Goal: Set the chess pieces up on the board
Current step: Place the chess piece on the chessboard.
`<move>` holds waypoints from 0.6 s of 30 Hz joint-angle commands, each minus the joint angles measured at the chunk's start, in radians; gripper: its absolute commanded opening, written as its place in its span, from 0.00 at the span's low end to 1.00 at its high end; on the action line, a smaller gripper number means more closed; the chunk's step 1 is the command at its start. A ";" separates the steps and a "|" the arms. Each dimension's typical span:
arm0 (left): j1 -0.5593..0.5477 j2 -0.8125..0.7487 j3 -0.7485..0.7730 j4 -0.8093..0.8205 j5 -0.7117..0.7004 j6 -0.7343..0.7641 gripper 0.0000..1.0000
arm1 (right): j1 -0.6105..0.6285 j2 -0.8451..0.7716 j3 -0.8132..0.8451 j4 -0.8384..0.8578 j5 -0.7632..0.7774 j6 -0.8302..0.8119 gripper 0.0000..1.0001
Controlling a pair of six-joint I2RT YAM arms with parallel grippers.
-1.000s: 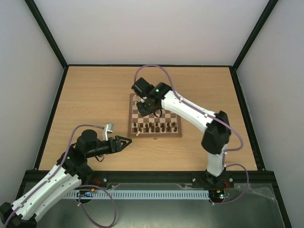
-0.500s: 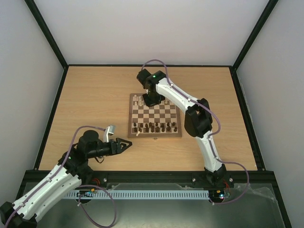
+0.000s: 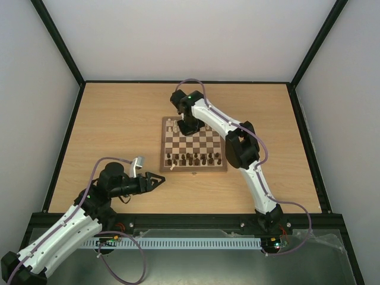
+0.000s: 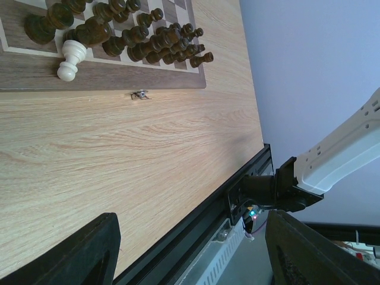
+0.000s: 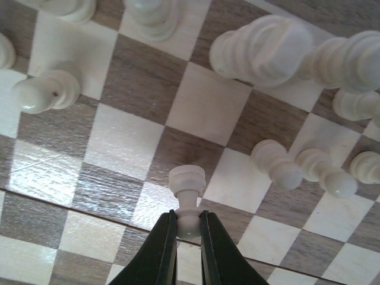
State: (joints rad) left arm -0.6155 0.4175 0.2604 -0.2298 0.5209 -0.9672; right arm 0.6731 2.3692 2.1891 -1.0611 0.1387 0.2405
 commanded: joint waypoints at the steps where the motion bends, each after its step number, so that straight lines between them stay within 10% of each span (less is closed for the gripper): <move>1: 0.012 0.002 -0.008 0.017 0.019 0.010 0.70 | -0.020 0.022 0.038 -0.048 -0.003 -0.023 0.06; 18: 0.028 0.009 -0.015 0.019 0.030 0.015 0.70 | -0.026 0.042 0.058 -0.023 -0.013 -0.033 0.07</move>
State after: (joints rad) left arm -0.5961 0.4255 0.2604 -0.2222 0.5312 -0.9649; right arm 0.6491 2.3932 2.2143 -1.0519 0.1356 0.2234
